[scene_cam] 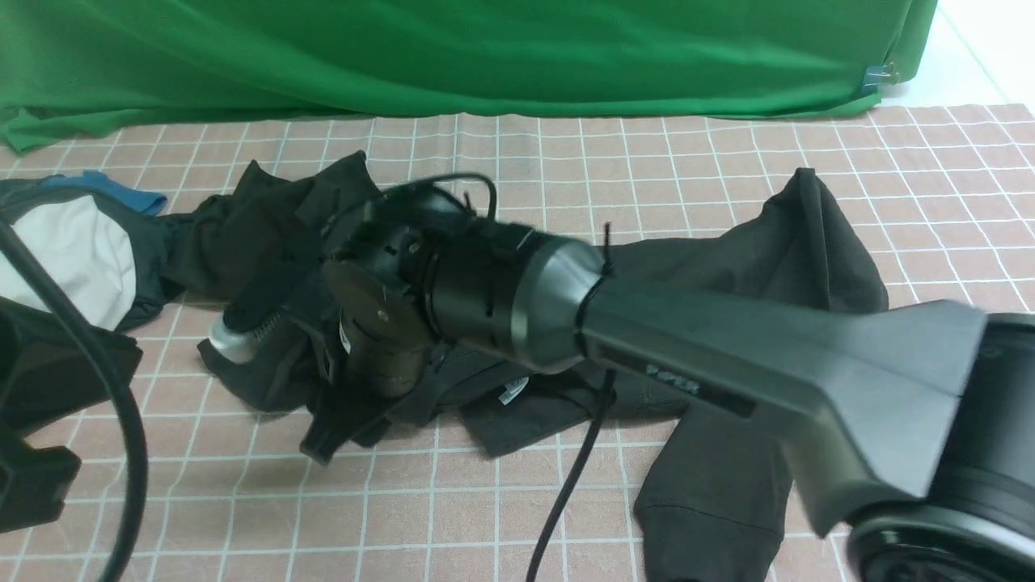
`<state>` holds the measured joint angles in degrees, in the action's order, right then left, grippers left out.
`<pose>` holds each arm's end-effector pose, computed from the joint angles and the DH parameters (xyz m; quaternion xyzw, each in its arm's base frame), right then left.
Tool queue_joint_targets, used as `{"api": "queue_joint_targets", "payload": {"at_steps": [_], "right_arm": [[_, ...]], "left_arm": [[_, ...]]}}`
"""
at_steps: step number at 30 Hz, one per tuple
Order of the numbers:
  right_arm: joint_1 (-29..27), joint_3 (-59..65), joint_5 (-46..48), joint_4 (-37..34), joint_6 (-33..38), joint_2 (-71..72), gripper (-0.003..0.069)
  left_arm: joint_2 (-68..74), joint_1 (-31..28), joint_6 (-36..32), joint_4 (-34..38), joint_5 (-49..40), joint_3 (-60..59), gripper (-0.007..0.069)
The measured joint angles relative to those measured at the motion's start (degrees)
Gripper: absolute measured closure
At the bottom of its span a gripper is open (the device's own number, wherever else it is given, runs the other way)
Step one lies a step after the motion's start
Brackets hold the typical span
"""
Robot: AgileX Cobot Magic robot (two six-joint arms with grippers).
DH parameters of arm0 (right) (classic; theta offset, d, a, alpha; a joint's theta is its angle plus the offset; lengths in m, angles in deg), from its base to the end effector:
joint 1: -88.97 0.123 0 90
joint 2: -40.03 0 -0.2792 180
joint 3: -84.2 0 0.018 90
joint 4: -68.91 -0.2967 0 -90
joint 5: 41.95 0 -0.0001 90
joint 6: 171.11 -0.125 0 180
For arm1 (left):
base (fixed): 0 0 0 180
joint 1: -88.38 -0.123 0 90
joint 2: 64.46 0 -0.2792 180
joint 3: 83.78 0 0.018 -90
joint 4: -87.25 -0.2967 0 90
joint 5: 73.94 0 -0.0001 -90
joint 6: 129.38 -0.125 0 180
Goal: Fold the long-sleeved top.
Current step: Spread the long sleeves with your arms and place them on the tabletop
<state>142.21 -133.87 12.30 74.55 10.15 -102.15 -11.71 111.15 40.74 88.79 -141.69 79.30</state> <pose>0.3424 0.4417 0.1236 -0.4676 0.8627 0.0421 0.1881 0.1716 -0.0754 0.3731 0.2617 0.8942 -0.0541 0.3593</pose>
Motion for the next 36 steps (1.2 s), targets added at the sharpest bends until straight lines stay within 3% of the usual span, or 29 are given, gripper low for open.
{"api": "queue_joint_targets", "payload": {"at_steps": [6,8,11,13,15,17,27,36], "right_arm": [[0.3,-0.1,-0.1,0.3,0.4,-2.0,0.0188],[0.4,-0.1,-0.7,2.1,0.5,-2.1,0.0221],[0.6,-0.1,-1.2,5.2,0.5,-2.3,0.0323],[0.6,-0.1,-1.4,8.3,0.5,-2.5,0.0456],[0.6,-0.1,-1.4,10.0,0.5,-2.5,0.0545],[0.6,-0.1,-1.0,11.0,0.5,-2.5,0.0596],[0.7,1.9,13.3,10.8,1.8,12.0,0.0605],[0.7,21.2,15.0,11.3,-2.1,38.3,0.0605]], "left_arm": [[0.0,0.0,-0.5,0.3,-0.1,0.0,0.0607],[0.0,0.0,-0.5,0.6,-0.1,0.0,0.0607],[0.0,0.0,-0.9,0.9,-0.2,0.0,0.0607],[0.0,0.0,-1.2,0.9,-0.2,0.0,0.0607],[0.0,0.0,-1.3,1.0,-0.2,0.0,0.0607],[0.0,0.0,-1.6,1.1,-0.3,0.0,0.0607],[-1.7,4.6,-5.7,-3.2,-0.9,0.0,0.0607],[-2.3,5.1,-3.5,-6.3,0.4,0.0,0.0607]]}}
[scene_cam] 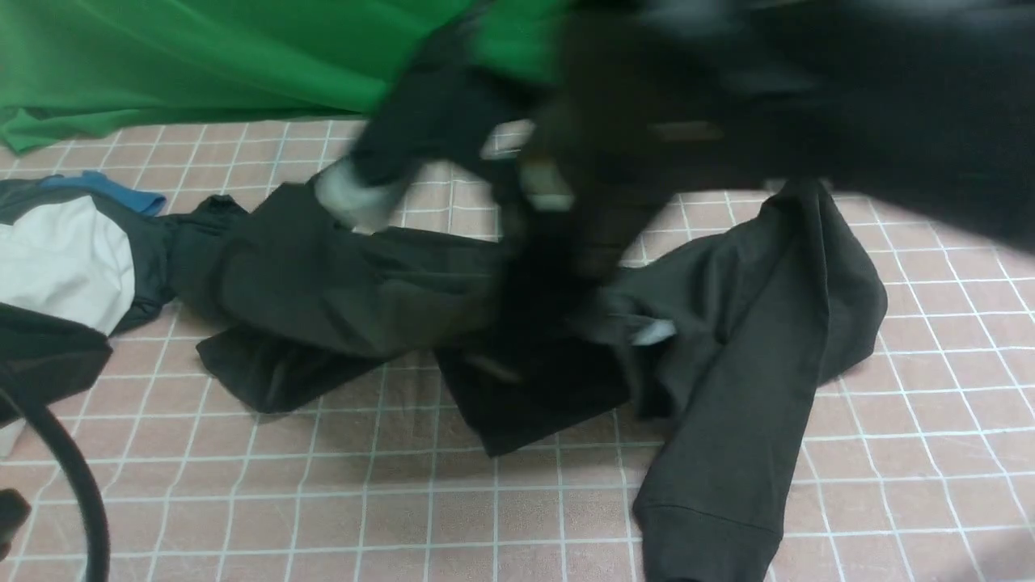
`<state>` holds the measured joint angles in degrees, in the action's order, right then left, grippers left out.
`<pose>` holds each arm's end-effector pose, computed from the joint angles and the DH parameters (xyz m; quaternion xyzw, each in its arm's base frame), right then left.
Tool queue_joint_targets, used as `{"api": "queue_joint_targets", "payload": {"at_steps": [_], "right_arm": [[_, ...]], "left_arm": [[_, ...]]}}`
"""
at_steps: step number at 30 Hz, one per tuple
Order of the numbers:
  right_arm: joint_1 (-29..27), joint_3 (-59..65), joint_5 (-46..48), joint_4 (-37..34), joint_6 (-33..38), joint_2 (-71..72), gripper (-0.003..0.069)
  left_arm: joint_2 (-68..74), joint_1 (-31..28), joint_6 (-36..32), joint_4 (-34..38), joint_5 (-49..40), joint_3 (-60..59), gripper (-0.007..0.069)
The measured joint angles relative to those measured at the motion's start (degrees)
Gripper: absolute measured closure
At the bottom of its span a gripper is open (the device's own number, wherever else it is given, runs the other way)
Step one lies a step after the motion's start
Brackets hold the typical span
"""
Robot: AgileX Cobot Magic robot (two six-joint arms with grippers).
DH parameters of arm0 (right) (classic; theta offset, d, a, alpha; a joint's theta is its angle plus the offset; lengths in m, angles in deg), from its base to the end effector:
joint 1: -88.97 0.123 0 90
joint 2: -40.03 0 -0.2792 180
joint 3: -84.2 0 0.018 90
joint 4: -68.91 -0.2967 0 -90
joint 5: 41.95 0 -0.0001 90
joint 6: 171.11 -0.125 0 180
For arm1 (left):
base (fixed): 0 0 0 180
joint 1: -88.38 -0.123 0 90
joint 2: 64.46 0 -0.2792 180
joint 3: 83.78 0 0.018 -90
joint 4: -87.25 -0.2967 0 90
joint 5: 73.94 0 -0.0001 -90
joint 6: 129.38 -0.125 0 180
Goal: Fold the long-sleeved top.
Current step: Spread the long sleeves with your arms and place them on the tabletop
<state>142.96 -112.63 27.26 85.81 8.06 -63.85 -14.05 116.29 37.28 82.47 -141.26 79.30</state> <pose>0.2699 0.3136 0.3179 -0.4535 0.8555 -0.0352 0.2474 0.1615 -0.0746 0.3816 0.3247 0.8628 -0.0075 0.3873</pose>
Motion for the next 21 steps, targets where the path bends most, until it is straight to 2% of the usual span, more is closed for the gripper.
{"api": "queue_joint_targets", "payload": {"at_steps": [3,11,16,21], "right_arm": [[0.1,11.6,0.2,2.2,-4.2,12.1,0.0605],[-0.8,32.6,0.6,5.9,-14.7,35.7,0.0605],[-8.4,42.4,0.8,6.5,-19.0,49.1,0.0605],[-17.9,47.0,1.1,5.7,-17.9,54.3,0.0605]], "left_arm": [[0.0,0.0,0.2,-0.1,0.7,0.0,0.0607],[0.8,0.0,-0.2,0.6,1.2,0.0,0.0607],[6.0,0.0,-0.8,2.8,1.5,0.0,0.0607],[15.3,0.0,-2.9,6.7,5.9,0.0,0.0607]]}}
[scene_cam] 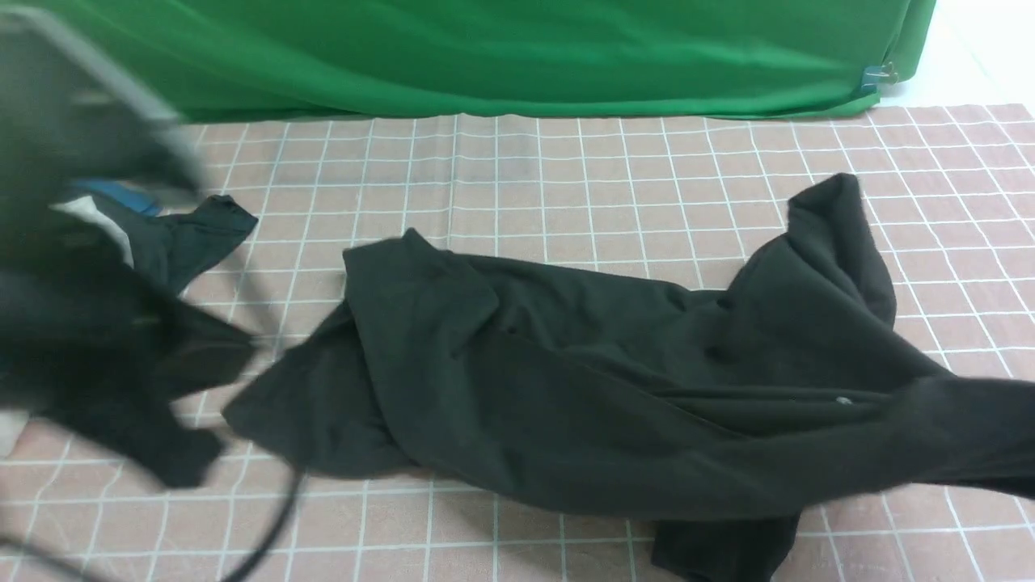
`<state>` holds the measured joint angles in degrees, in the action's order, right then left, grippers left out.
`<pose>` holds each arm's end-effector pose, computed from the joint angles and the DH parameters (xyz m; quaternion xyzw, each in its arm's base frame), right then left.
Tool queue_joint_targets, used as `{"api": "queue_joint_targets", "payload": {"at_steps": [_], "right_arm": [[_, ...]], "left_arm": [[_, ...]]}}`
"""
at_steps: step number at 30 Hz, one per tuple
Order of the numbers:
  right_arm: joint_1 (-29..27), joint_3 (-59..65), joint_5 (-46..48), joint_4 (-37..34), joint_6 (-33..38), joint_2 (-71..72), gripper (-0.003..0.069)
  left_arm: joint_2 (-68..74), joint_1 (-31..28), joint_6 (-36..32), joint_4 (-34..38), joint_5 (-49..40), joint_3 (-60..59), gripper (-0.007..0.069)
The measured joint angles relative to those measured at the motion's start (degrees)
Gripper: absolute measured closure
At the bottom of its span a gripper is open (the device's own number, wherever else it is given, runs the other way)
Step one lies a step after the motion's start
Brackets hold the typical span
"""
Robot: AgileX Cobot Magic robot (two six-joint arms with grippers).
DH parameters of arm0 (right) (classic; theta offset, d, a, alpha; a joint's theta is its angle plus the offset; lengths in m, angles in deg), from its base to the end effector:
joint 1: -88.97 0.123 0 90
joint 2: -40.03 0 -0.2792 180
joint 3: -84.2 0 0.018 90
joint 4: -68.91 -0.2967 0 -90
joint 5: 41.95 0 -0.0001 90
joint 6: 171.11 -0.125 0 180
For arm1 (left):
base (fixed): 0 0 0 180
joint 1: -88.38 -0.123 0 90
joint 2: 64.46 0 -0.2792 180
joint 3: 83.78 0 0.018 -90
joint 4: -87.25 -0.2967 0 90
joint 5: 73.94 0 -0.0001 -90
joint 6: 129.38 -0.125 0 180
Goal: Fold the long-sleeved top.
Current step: Spread the long sleeves with your arms and place them on the tabletop
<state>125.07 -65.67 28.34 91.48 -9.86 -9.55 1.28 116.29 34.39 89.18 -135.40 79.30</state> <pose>0.1628 0.0628 0.3068 -0.1588 0.9340 -0.0562 0.3151 0.2196 -0.1205 0.3320 0.3545 0.8827 -0.0478 0.3047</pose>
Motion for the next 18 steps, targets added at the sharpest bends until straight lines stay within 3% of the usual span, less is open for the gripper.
{"api": "queue_joint_targets", "payload": {"at_steps": [6,9,15,18], "right_arm": [[-4.0,0.4,-0.1,-2.6,2.2,0.2,0.0605],[-4.1,0.4,-0.1,-3.8,2.5,0.2,0.0605],[-4.1,0.4,-0.9,-5.5,3.1,0.2,0.0605],[-4.1,0.4,-2.4,-5.8,3.8,0.2,0.0605]], "left_arm": [[11.3,-1.9,-1.5,0.9,4.7,0.0,0.0604],[18.0,-5.9,-2.1,2.4,8.7,0.0,0.0585],[31.8,-17.0,-5.6,9.0,20.7,1.9,0.0436],[40.8,-22.3,-7.8,14.2,25.2,6.5,0.0275]]}}
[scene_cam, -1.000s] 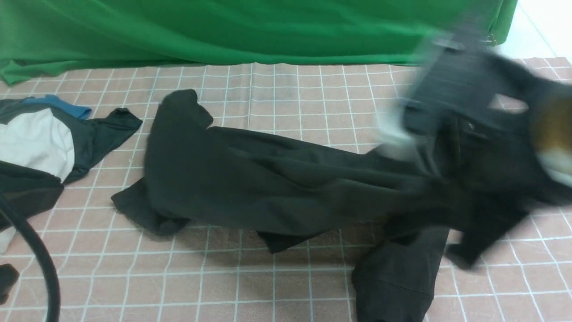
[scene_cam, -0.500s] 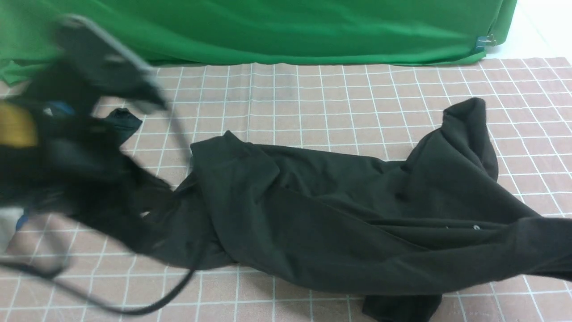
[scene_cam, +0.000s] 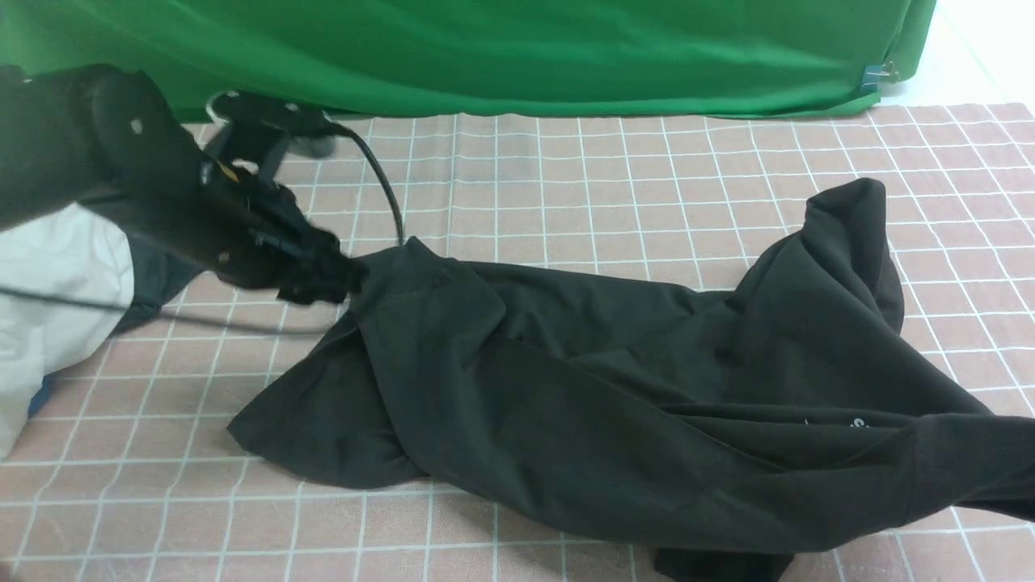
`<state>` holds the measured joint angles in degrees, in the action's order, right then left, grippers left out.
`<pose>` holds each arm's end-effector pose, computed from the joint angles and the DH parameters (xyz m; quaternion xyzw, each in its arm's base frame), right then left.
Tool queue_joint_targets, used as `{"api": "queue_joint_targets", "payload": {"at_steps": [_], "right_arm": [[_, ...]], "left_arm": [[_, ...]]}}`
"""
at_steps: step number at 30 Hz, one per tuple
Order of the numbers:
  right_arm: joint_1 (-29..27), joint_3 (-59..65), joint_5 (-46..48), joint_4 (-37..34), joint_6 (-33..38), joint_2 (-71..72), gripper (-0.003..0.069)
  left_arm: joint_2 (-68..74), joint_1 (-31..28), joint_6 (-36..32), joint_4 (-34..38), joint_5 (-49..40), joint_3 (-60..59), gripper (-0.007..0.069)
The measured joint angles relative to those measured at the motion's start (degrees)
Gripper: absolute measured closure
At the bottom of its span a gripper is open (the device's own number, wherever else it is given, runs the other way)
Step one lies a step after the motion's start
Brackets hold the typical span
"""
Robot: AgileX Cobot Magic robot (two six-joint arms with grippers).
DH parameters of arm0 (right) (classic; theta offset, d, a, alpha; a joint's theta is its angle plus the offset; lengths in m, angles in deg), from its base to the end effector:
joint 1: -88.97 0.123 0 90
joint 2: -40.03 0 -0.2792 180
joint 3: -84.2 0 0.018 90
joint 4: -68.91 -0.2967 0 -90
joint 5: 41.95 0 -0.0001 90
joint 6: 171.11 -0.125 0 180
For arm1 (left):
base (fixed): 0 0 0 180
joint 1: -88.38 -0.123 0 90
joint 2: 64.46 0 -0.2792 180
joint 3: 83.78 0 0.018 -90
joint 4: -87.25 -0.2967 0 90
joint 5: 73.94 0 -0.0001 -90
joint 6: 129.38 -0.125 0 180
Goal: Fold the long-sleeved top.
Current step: Spread the long sleeves with your arms and place them on the tabletop
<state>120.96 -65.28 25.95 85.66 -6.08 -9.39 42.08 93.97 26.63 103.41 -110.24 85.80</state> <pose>0.1644 0.0633 0.3036 -0.1558 0.9379 -0.0237 0.3090 0.4056 -0.0604 0.1631 0.1579 0.9545 -0.0692 0.2431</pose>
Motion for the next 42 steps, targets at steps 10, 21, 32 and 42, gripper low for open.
{"api": "queue_joint_targets", "payload": {"at_steps": [10,21,32,42], "right_arm": [[0.0,0.0,-2.6,-1.8,1.7,0.0,0.0605],[0.0,0.0,-3.4,-1.9,1.7,0.0,0.0605],[0.0,0.0,-5.6,-1.9,1.7,0.0,0.0605],[-0.1,0.0,-8.6,-1.0,1.7,0.0,0.0605]], "left_arm": [[14.5,-1.3,-4.1,5.4,1.7,10.7,0.0087],[16.7,-1.3,-8.5,7.8,1.2,11.4,0.0528],[-5.5,3.2,-11.3,10.9,-9.8,7.7,0.0591],[-30.3,31.6,-8.3,10.3,-10.6,-14.6,0.0591]]}}
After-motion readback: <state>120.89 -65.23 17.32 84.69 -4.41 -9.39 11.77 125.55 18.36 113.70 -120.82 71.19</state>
